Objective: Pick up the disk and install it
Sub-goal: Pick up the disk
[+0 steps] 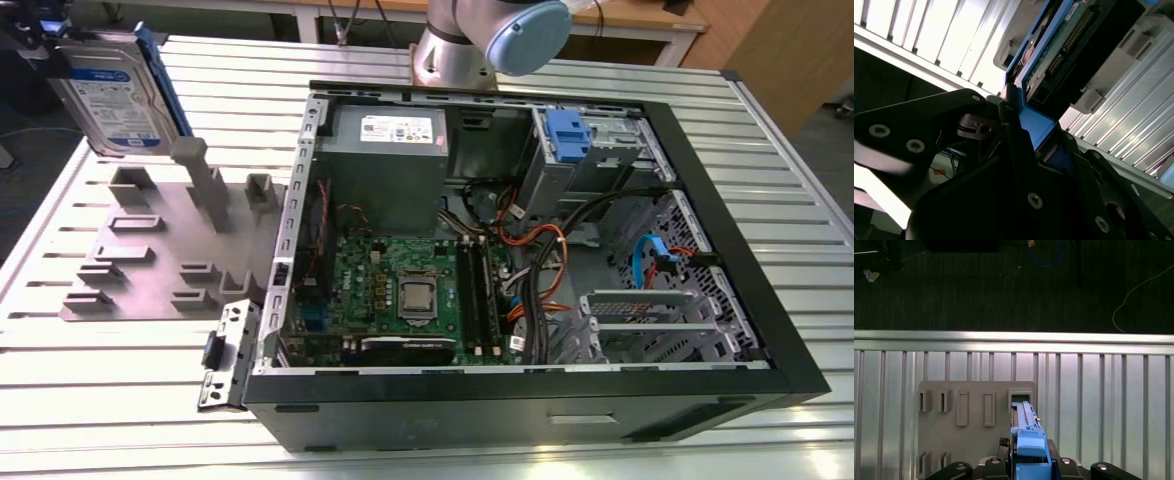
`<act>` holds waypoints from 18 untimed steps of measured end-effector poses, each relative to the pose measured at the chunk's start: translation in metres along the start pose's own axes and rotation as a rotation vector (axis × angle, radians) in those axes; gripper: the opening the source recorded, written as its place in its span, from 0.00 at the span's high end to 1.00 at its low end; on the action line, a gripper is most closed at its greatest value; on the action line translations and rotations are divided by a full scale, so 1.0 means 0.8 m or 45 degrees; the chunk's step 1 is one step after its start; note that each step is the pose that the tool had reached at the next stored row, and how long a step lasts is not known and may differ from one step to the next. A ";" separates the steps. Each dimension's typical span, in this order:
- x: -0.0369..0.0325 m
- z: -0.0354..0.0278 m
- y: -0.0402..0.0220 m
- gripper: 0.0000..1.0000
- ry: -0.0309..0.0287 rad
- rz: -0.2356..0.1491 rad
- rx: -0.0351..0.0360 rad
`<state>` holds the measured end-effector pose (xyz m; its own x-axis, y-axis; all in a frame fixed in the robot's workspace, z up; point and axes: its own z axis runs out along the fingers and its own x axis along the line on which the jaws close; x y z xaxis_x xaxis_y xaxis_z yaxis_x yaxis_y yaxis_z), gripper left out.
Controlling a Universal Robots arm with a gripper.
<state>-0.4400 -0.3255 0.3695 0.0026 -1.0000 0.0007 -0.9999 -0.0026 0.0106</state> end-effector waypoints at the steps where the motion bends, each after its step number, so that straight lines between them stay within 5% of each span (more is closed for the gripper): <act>1: 0.0000 -0.0006 0.0000 0.64 0.0000 0.000 0.0000; 18: 0.0000 -0.0126 0.0001 0.64 0.0000 0.000 0.0001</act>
<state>-0.4399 -0.3255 0.3795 0.0026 -1.0000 0.0007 -0.9999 -0.0026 0.0105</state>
